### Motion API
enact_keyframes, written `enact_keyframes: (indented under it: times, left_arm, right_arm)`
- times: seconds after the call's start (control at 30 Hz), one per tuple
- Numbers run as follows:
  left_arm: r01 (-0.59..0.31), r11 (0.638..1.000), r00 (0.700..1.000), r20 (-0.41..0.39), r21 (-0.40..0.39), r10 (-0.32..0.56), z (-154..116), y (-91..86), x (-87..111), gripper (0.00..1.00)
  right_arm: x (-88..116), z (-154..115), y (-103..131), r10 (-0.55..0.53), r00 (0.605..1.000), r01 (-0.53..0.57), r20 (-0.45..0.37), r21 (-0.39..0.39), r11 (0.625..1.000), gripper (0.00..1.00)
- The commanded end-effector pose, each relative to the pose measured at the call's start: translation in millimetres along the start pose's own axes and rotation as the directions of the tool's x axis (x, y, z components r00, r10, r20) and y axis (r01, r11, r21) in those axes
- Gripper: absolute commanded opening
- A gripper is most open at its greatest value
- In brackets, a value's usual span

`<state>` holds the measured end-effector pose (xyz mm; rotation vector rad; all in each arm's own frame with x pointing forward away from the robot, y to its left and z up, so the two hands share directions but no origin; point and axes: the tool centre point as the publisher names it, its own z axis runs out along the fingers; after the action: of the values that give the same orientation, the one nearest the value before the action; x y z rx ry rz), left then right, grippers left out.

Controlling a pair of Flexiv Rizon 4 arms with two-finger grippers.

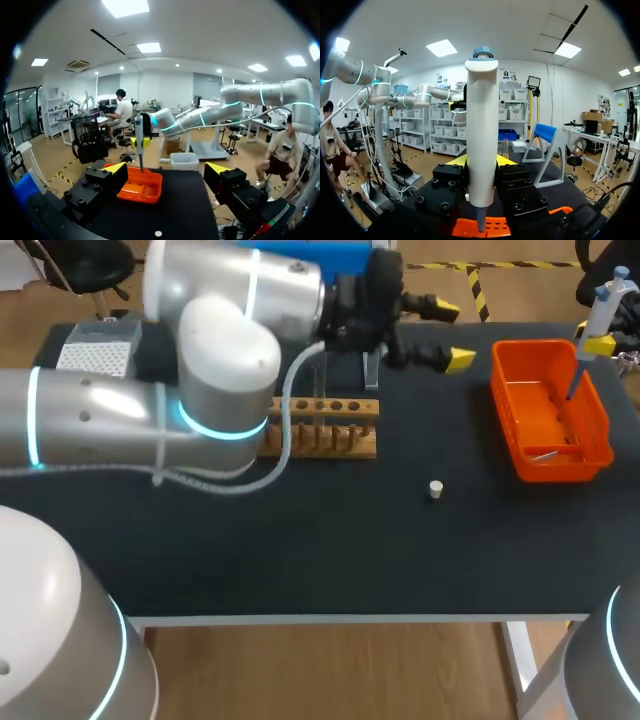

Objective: Invert the test tube, pick up the pipette, mount the tip to pipette, aspirate from beaker and dispense into the tube, eject the tip, return the pipette, and cap with the stopper.

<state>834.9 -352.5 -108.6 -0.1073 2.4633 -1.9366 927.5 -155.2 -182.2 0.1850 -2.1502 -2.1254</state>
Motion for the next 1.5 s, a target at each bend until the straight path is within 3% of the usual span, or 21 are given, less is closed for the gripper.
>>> enact_keyframes:
  times: [0.03,0.33,0.87,1.5]
  left_arm:
    - [0.0,0.995,0.999,0.054,0.096,-0.005,-23.0,14.4,19.1,1.0]
    - [-0.02,0.988,0.993,0.118,0.152,0.002,-57.4,30.4,23.7,1.0]
    - [-0.054,0.971,0.996,0.088,0.232,0.035,-105.2,45.9,-5.4,1.0]
    - [-0.032,0.977,0.996,0.087,0.212,0.014,-111.3,54.9,-3.2,1.0]
  right_arm:
    - [-0.5,-0.8,0.6,0.001,1.0,-0.001,-0.003,0.002,1.0,0.0]
    - [-0.5,-0.8,0.6,0.001,1.0,-0.001,-0.003,0.002,1.0,0.0]
    - [-0.5,-0.8,0.6,0.001,1.0,-0.001,-0.003,0.002,1.0,0.0]
    - [-0.5,-0.8,0.6,0.001,1.0,-0.001,-0.003,0.002,1.0,0.0]
